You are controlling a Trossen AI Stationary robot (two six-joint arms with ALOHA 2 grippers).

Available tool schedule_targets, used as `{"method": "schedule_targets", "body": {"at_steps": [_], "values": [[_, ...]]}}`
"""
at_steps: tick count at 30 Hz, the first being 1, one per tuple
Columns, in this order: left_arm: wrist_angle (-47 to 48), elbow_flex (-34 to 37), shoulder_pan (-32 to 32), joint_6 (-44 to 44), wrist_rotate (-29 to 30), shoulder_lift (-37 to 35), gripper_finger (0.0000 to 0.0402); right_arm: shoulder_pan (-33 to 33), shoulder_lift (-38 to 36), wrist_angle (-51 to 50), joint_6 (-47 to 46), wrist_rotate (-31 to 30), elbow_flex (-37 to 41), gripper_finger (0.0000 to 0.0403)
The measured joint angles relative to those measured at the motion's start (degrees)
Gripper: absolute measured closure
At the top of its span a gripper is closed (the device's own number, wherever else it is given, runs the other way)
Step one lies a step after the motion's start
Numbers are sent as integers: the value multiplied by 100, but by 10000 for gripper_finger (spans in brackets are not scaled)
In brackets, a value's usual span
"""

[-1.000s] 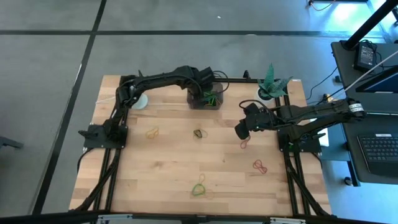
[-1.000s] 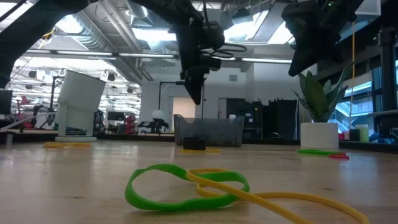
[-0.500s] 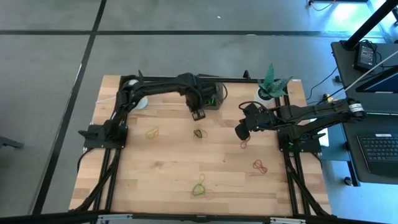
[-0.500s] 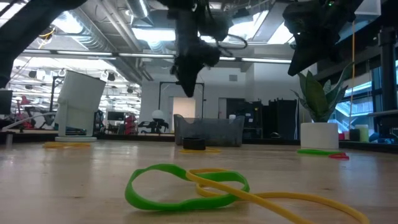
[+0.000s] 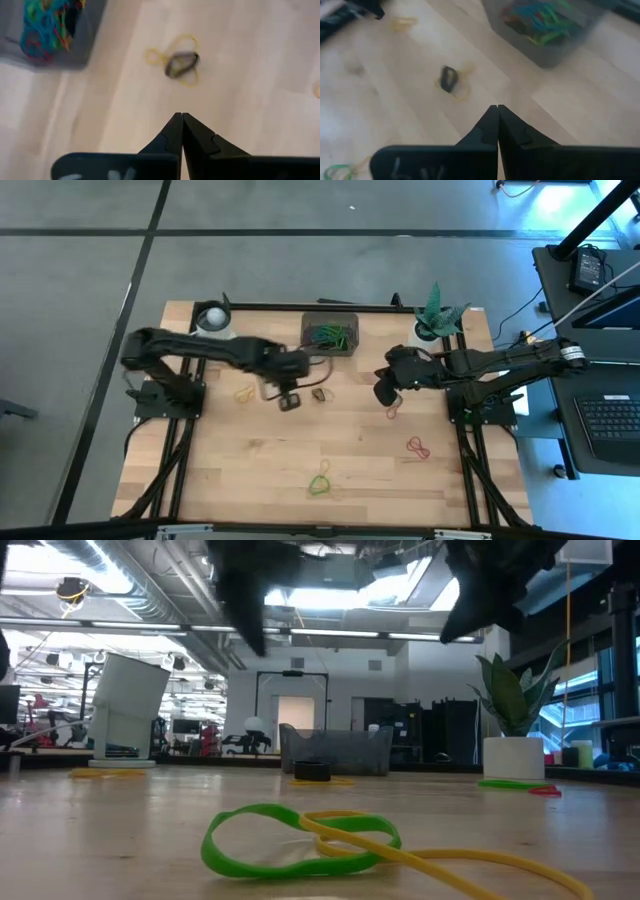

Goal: Pick and place rubber bands into bin
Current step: Put the yellow rubber band into the bin

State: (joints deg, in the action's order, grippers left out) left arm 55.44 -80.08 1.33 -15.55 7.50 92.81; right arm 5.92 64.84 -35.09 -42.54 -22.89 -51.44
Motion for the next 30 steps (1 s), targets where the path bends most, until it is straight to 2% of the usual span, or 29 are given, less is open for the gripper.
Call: {"method": "schedule_targets", "body": {"at_steps": [5, 11, 14, 17, 24, 30], "values": [[-825, 1572, -404, -402, -3, -1460, 399, 228, 52, 690, 293, -7, -13, 401], [-1381, 2925, -1006, -1088, -5, -2870, 400, 690, 755, 502, 166, -353, -740, 402], [-1396, 3362, -1352, -1392, -6, -3388, 399, 932, 1458, 130, 39, -380, -1523, 402], [-1406, 3685, -1688, -1547, -8, -3810, 399, 1168, 2327, -790, -384, -327, -2579, 403], [-1391, 3997, -2373, -1568, 64, -4397, 398, 1644, 4280, -2976, -2184, 229, -5023, 403], [-1362, 4211, -2762, -1573, 183, -4596, 399, 2083, 5440, -3263, -3052, 545, -6299, 403]]}}
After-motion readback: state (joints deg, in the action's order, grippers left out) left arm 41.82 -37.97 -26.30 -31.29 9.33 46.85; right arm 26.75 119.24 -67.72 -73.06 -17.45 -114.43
